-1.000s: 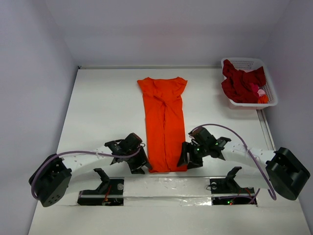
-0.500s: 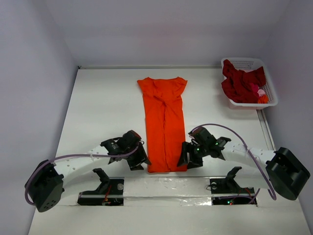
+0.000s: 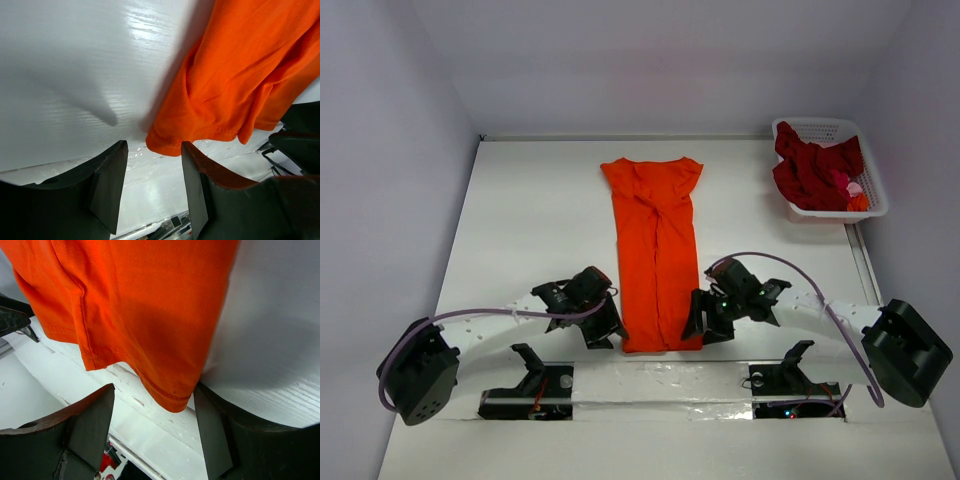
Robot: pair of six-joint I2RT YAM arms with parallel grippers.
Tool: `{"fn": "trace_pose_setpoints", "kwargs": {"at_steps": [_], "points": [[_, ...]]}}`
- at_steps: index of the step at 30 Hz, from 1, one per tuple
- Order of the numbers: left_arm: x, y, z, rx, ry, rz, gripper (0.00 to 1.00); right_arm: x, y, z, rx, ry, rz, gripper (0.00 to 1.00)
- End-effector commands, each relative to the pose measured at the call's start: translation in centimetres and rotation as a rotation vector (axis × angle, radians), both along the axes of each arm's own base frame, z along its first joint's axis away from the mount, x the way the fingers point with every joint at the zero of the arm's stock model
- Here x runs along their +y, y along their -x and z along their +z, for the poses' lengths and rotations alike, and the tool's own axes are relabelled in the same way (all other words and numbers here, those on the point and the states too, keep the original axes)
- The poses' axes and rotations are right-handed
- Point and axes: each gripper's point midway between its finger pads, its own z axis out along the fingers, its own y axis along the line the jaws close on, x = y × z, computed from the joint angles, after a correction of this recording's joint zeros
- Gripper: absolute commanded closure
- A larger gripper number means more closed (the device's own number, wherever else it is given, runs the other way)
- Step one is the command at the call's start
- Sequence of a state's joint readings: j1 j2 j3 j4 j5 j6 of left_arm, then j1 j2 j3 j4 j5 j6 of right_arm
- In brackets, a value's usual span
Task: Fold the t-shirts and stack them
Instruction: Grab the bottom of the folded rectangular tshirt with both arms
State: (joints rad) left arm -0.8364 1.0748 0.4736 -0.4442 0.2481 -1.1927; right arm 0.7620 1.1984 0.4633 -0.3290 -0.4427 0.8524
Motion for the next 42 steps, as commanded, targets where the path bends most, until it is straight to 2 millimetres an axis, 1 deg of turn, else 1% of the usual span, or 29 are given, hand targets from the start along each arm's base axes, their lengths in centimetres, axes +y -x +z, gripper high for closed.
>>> {"fn": "trace_pose_setpoints", "kwargs": {"at_steps": [1,10,17,23,29,37,42], "points": [[-0.4,-0.1,-0.1,-0.005,0.016,-0.016,0.57,0.3,-0.7,0.2,-0.047,0.010,0.011,0.30],[-1.5,-0.3,-0.3,0.007,0.039,-0.033,0.56,0.2,-0.8,0.3,-0.052,0.016,0.013,0.30],[-1.0,-0.4,-0.1,0.008,-0.002,-0.052,0.57,0.1,-1.0,0.4,-0.056,0.032,0.013,0.31],[-0.8,0.0,0.2,0.017,0.002,-0.053,0.57,0.0,-1.0,0.4,-0.058,0.037,0.009,0.32],[-0.4,0.9,-0.6,0.041,-0.005,-0.070,0.58,0.1,-1.0,0.2,-0.048,0.037,0.013,0.34],[-1.2,0.4,-1.0,0.040,0.007,-0.068,0.58,-0.1,-0.6,-0.6,-0.016,0.060,0.023,0.35],[-1.3,0.3,-1.2,0.041,0.005,-0.071,0.58,-0.3,-0.4,-0.4,-0.010,0.066,0.022,0.40]]}}
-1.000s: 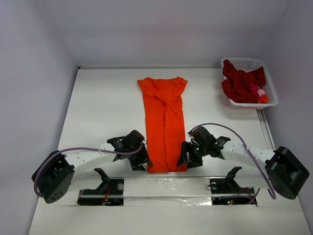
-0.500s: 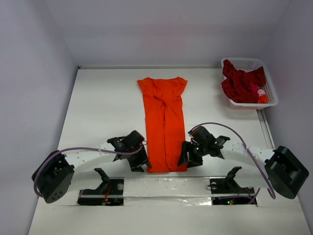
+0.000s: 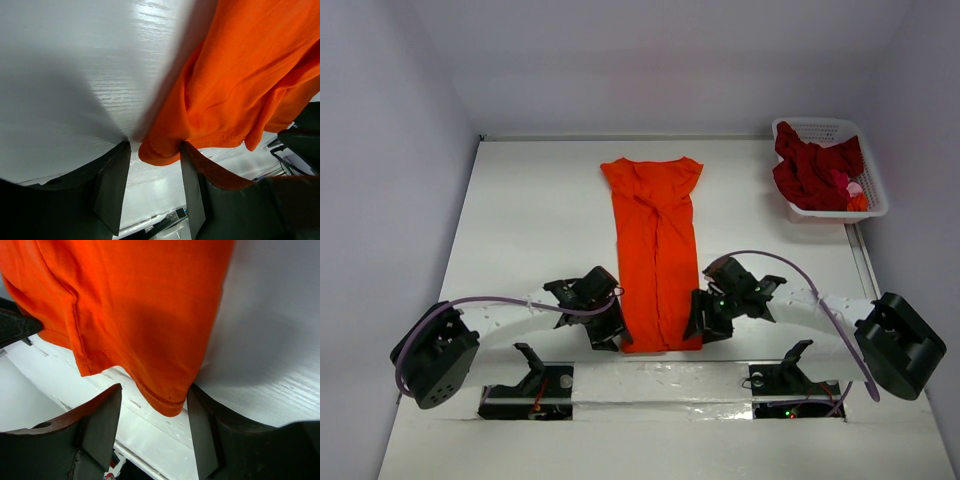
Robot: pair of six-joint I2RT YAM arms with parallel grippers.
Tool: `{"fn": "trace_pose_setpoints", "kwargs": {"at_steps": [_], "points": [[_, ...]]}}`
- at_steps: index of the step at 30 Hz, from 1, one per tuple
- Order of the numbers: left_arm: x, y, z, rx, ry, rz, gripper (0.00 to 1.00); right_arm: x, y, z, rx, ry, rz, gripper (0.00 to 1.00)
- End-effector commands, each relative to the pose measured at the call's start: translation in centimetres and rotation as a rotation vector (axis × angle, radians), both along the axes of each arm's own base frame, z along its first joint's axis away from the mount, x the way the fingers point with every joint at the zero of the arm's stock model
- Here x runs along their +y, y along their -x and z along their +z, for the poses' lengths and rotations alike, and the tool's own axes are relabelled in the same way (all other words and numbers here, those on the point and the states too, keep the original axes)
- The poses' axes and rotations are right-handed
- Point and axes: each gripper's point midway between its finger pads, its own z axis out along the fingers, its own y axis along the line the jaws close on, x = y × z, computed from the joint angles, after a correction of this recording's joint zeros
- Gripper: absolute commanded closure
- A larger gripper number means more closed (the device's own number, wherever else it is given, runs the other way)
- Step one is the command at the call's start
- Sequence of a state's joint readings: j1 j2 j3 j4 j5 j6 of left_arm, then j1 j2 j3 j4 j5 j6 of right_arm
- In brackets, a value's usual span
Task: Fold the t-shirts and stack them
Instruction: Grab the bottom of the folded rectangular tshirt with both arms
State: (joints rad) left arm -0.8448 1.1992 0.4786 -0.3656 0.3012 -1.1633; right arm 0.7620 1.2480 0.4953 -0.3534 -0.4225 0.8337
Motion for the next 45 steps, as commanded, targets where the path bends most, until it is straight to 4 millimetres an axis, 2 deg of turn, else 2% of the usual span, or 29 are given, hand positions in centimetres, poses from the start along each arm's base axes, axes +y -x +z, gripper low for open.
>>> {"fn": "trace_pose_setpoints", "kwargs": {"at_steps": [1,6,9,14,25,26,29,30,33,37,40,45], "points": [[-0.3,-0.1,0.2,-0.013,0.006,-0.018,0.59,-0.4,0.1,0.1,-0.013,0.031,0.015,0.41],[-0.1,0.0,0.0,-0.008,0.002,-0.016,0.59,-0.7,0.0,0.8,-0.034,0.039,-0.001,0.48],[-0.2,-0.1,0.0,-0.007,0.001,-0.016,0.58,-0.9,-0.1,0.9,-0.037,0.049,-0.006,0.56],[-0.4,-0.2,0.0,-0.009,0.006,-0.016,0.58,-0.9,0.1,0.5,-0.024,0.053,0.003,0.62],[-0.5,-0.2,-0.1,-0.004,0.008,-0.016,0.58,-0.3,0.5,-0.7,0.020,0.036,0.036,0.59],[-0.4,-0.2,-0.1,-0.004,0.006,-0.015,0.58,-0.3,0.6,-0.8,0.025,0.038,0.037,0.60],[-0.4,-0.1,-0.2,-0.003,0.005,-0.015,0.58,-0.3,0.5,-0.6,0.019,0.037,0.035,0.73],[-0.4,-0.1,-0.2,-0.002,0.004,-0.015,0.58,-0.2,0.4,-0.5,0.014,0.036,0.034,0.82],[-0.3,-0.1,-0.3,-0.001,0.000,-0.013,0.59,-0.4,0.4,-0.5,0.013,0.048,0.031,0.96],[-0.4,-0.2,-0.2,-0.006,0.001,-0.014,0.61,-0.4,0.4,-0.6,0.016,0.053,0.035,1.00],[-0.3,-0.2,-0.2,-0.003,-0.003,-0.014,0.72,-0.4,0.4,-0.7,0.017,0.054,0.038,1.00],[-0.2,0.0,-0.4,0.000,-0.007,-0.012,0.74,-0.4,0.3,-0.7,0.017,0.054,0.038,1.00]]}}
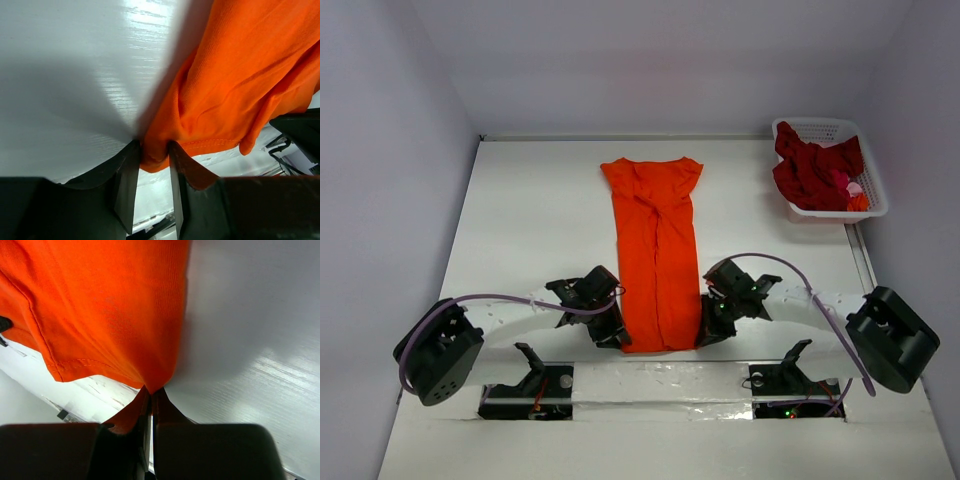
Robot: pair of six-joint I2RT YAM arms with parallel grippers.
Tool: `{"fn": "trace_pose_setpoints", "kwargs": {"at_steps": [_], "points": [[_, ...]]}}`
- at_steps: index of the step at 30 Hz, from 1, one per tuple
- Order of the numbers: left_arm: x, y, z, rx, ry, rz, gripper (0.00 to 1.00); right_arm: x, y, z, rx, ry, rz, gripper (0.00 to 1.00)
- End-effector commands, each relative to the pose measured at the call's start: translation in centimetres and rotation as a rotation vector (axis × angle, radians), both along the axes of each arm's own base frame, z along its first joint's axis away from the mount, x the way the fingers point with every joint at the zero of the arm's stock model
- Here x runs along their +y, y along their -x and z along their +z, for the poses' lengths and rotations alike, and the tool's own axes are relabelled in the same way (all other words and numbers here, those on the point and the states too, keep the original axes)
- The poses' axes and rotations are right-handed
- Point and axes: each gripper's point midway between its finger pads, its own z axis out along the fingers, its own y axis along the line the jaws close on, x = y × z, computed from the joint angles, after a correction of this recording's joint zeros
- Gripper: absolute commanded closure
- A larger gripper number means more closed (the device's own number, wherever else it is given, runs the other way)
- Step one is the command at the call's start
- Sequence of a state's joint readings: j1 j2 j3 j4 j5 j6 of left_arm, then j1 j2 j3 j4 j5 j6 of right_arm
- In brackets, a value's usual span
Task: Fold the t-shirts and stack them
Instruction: Grab the bottom of the folded rectangular tshirt with both arms, then fold the folded rectangular tshirt in 1/3 of the way
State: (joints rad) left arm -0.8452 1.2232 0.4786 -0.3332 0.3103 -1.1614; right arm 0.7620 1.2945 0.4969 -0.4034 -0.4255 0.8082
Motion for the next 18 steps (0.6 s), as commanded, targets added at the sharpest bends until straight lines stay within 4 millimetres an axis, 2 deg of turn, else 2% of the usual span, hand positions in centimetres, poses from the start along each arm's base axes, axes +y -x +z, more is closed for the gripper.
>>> {"fn": "trace_pose_setpoints", "kwargs": {"at_steps": [1,3,9,18], "points": [[0.3,0.1,-0.2,0.000,-0.018,-0.005,0.75,0.7,-0.7,0.6,-0.037,-0.010,0.018,1.00],[0.1,0.1,-0.1,-0.001,-0.015,-0.004,0.76,0.7,-0.7,0.5,-0.036,-0.009,0.019,1.00],[0.2,0.1,-0.1,0.004,-0.023,-0.008,1.00,0.7,-0.8,0.5,-0.036,-0.007,0.022,1.00],[-1.0,-1.2,1.7,-0.021,-0.011,-0.017,1.00,0.7,-1.9,1.6,-0.087,0.018,0.019,1.00]]}}
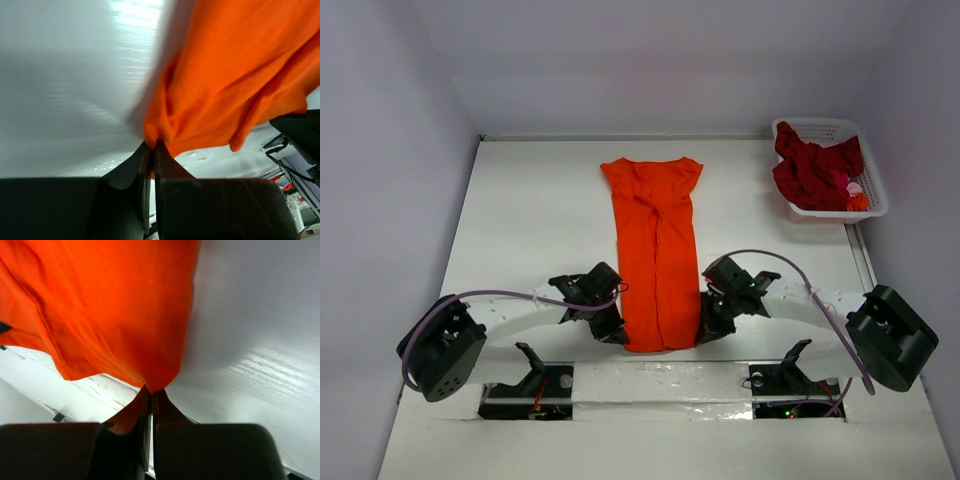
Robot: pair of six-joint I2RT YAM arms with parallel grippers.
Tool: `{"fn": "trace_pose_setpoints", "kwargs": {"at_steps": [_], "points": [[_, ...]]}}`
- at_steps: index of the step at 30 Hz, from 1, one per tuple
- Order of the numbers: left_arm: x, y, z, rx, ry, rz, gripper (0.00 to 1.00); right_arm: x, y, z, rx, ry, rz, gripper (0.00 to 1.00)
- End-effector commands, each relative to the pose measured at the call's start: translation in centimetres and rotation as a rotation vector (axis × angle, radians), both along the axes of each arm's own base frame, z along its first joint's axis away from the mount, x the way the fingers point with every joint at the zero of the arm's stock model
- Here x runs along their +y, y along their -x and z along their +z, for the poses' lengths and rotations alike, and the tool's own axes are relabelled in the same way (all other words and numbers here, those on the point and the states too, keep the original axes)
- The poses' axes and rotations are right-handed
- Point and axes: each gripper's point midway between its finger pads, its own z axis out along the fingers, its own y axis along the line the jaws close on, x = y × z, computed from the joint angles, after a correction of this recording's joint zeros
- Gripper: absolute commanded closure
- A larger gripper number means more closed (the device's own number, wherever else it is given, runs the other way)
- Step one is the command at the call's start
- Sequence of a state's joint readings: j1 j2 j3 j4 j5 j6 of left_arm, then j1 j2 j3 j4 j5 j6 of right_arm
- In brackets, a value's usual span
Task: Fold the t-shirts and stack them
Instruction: Fold the folded rectangular tshirt in 1/3 of the way
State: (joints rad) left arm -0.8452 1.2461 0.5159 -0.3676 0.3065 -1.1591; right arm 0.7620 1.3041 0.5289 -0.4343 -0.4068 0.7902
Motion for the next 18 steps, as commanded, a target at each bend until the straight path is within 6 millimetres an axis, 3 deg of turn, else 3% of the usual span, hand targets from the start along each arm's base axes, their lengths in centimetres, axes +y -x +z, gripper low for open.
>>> {"fn": "trace_pose_setpoints", "kwargs": {"at_steps": [1,9,18], "points": [[-1.2,-1.4,1.8,-0.042,0.008,-0.018,1.00,0.5,-1.4,1.5,-0.074,0.009,0.014,1.00],[-1.8,-3.1,2.7,-0.067,0.007,-0.023,1.00,1.3,-3.1,3.5,-0.134,0.011,0.033,1.00],[-0.1,-6.5,3.8,-0.106,-0.009,0.039,1.00,0.7,-5.8,5.0,-0.166,-0.003,-0.016,1.00]]}}
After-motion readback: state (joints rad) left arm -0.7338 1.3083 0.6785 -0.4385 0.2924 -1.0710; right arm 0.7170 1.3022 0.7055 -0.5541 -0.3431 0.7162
